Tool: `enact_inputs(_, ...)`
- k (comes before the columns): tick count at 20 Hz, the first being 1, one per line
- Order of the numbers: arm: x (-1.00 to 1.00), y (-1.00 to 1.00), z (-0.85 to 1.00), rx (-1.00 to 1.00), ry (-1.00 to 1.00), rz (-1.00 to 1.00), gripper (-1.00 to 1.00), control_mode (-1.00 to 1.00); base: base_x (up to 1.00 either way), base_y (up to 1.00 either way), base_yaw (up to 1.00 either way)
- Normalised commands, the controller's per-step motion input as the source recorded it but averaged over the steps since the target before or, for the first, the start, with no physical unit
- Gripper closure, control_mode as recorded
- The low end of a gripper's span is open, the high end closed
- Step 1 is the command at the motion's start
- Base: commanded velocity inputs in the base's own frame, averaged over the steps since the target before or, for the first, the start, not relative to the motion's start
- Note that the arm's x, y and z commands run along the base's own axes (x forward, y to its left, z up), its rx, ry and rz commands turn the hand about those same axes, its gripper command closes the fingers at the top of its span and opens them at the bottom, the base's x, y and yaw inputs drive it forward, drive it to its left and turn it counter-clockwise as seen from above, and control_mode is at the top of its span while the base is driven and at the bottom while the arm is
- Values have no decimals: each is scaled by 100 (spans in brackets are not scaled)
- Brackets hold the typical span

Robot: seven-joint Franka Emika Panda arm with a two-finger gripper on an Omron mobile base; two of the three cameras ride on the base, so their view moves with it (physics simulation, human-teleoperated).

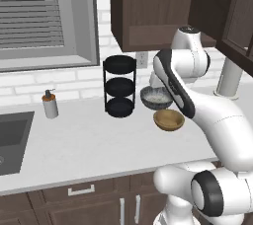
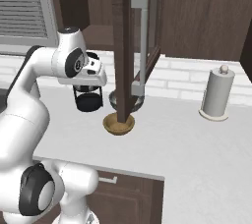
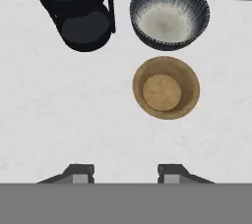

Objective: Pick up the bowls on the counter and stack them on top of one another in the open cabinet. Place the smaller bowl on top of the larger bowl.

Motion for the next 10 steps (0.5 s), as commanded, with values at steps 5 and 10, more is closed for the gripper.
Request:
enact_inputs(5, 0, 0, 0, 0, 0, 0, -100, -100, 0, 0, 0)
enact_inputs(10, -1, -43, -35, 0, 0, -29, -100, -100, 0, 0, 0)
